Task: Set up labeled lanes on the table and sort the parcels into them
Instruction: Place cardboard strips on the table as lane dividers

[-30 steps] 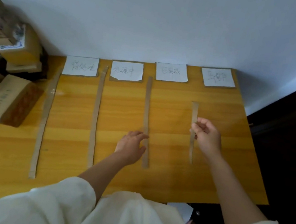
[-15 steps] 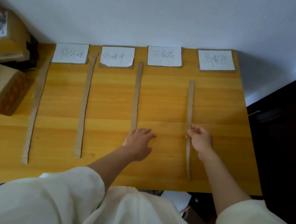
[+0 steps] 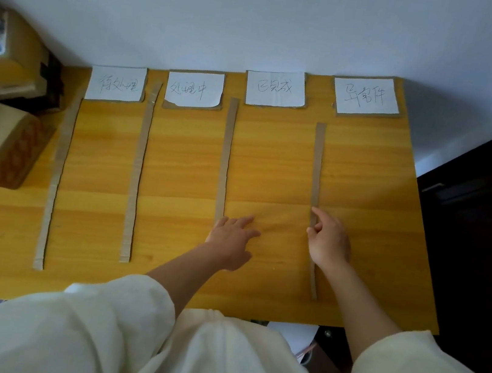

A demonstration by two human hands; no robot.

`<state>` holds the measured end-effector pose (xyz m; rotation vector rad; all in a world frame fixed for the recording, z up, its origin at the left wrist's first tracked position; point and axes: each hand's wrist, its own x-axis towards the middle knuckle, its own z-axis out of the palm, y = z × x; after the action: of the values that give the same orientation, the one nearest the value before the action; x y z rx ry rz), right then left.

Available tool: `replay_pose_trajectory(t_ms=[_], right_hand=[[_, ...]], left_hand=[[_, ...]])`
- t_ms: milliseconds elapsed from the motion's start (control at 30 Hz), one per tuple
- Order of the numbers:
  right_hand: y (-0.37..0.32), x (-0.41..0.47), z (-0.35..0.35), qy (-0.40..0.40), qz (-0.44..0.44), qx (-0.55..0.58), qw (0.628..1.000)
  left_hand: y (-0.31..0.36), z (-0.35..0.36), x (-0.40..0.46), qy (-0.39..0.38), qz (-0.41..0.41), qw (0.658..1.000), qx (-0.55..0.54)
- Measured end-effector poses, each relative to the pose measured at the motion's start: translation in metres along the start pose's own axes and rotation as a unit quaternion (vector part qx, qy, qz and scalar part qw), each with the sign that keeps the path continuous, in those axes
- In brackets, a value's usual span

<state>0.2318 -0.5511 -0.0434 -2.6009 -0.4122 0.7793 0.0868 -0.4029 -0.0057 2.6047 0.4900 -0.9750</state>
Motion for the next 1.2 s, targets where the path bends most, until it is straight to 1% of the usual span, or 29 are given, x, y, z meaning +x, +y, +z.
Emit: replay_pose_trajectory(t_ms=[433,633,833,933,1033,1100,1200], right_hand=[[-0.015,0.038,-0.011,-0.003,-0.015,-0.027,1.0],[-0.017,0.046,-0.015,0.005,-0.038,-0.023,0.999],[-0.02,0.045,-0.018,0.004,-0.036,-0.01,0.999],[-0.021,0.039,-0.019,0.034,-0.023,0.029,0.999],[-0.024,0.031,-0.02,0.055,-0.028,0.064,0.996],[-0.028,0.023,-0.018,0.045,-0.026,0.096,0.994],[-0.036,0.012,-0.012,0.002,-0.003,0.168,0.986]], left_hand=[[-0.003,-0.005,0.005,0.001,-0.002,1.0,-0.002],[-0.003,-0.006,0.005,-0.002,-0.002,1.0,-0.005],[-0.002,-0.007,0.005,-0.006,-0.003,1.0,-0.002],[-0.002,-0.007,0.005,-0.008,-0.004,1.0,-0.014],[-0.004,-0.008,0.003,0.004,-0.008,0.998,-0.057],[-0.007,-0.01,0.0,0.029,-0.016,0.994,-0.102],[-0.017,-0.012,-0.008,0.072,-0.037,0.982,-0.17]])
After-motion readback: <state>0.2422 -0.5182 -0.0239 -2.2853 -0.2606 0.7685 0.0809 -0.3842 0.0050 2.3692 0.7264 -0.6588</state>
